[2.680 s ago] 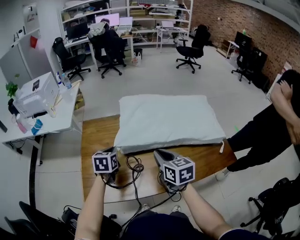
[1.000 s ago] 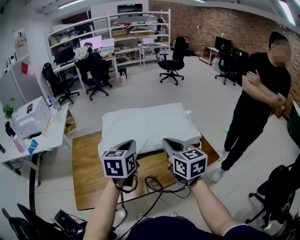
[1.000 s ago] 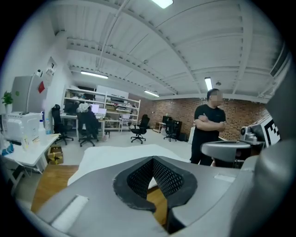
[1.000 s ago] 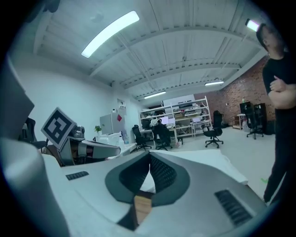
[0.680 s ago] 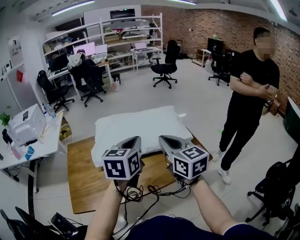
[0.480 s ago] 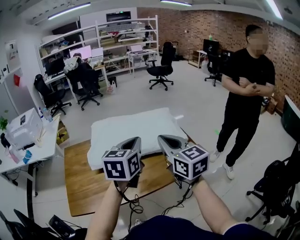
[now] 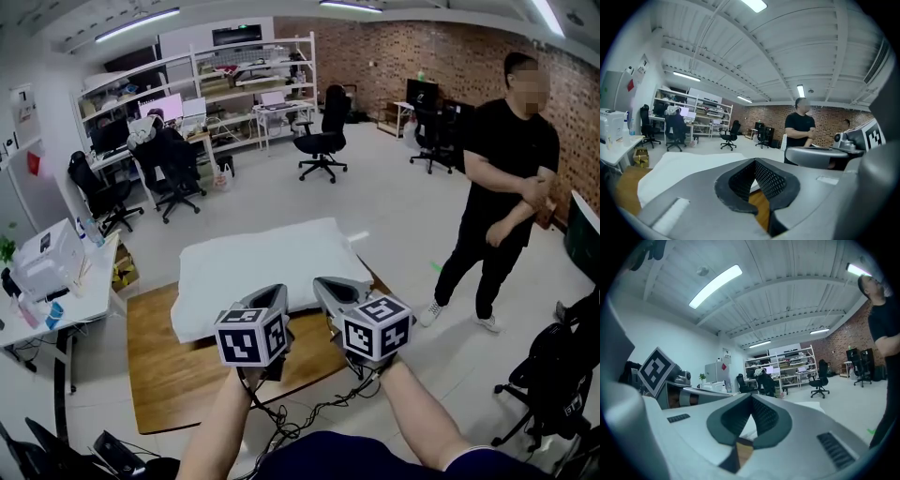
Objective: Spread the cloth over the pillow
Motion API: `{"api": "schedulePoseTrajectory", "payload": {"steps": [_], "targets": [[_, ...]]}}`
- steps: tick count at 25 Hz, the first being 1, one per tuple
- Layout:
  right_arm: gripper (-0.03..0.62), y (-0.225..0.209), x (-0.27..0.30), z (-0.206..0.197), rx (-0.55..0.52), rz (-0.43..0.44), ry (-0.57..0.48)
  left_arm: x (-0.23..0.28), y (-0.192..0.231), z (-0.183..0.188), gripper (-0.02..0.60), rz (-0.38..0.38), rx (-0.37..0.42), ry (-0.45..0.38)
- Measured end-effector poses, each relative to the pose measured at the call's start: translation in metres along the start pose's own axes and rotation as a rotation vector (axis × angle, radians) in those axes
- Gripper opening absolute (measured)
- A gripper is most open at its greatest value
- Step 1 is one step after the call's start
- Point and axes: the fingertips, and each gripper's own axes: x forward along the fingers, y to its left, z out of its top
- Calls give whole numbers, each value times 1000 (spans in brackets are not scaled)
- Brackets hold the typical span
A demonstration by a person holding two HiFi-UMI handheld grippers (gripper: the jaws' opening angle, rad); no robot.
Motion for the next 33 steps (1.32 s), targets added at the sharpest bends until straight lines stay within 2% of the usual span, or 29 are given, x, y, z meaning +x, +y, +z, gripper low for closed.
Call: {"api": "schedulePoseTrajectory", "payload": {"steps": [15, 33], "targets": [[11, -1, 18, 2, -9, 32, 1, 4, 14, 5, 6, 15, -8, -16], [11, -2, 36, 1, -14, 27, 11, 9, 31, 10, 6, 21, 1, -10]]}}
